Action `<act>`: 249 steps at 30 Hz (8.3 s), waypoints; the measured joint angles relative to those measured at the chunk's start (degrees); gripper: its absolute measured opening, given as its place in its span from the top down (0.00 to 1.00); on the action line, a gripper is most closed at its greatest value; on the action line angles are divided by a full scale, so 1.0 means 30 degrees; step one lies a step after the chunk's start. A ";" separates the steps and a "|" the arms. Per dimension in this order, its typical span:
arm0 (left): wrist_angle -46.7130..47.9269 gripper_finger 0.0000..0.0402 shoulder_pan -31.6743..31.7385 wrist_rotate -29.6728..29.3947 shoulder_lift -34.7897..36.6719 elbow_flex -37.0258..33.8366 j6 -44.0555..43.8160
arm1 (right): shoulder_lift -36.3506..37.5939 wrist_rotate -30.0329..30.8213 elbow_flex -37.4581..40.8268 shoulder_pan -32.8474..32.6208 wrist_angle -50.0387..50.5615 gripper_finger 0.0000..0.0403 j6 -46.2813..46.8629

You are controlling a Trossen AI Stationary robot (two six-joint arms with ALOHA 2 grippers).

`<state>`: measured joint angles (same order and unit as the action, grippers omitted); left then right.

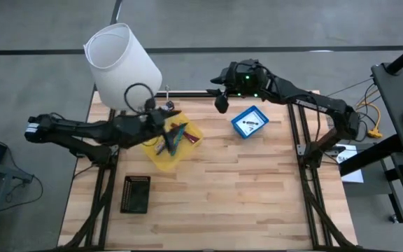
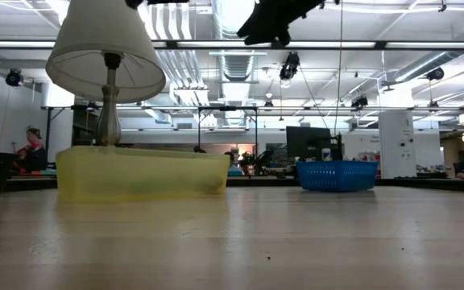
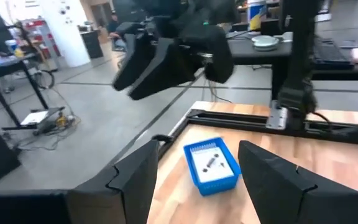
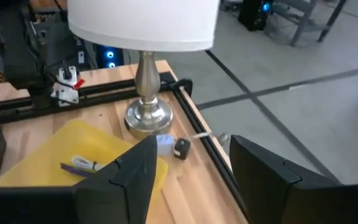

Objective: Pick and place items into bin
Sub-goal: Put the white charger adapter into the black bin

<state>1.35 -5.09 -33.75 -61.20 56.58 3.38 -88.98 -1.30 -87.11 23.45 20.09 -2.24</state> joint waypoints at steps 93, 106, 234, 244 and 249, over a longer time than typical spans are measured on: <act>2.1764 0.48 1.2793 0.4549 -1.9539 1.7280 0.3942 | 0.6815 0.5981 0.3312 0.0399 0.8565 0.64 0.6257; 2.1848 0.48 1.2824 0.4440 -2.0374 1.7273 0.2955 | 0.6866 0.5987 0.3403 0.0399 0.8170 0.64 0.6257; 2.4050 0.48 0.9640 -0.3245 -1.7671 0.8916 -2.6865 | 0.6909 0.5879 0.3977 0.0392 1.0822 0.72 0.4741; 2.2155 0.48 1.0093 -0.3097 -1.7625 0.8374 -2.6190 | 0.6909 0.5879 0.3977 0.0393 1.0837 0.73 0.4741; 2.0755 0.48 1.0122 -0.2898 -1.7584 0.8210 -2.4984 | 0.6917 0.5886 0.3970 0.0396 1.0855 0.73 0.4741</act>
<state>63.61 25.28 -42.44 -113.95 81.21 -71.57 -68.23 16.36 -75.20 24.63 52.65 11.99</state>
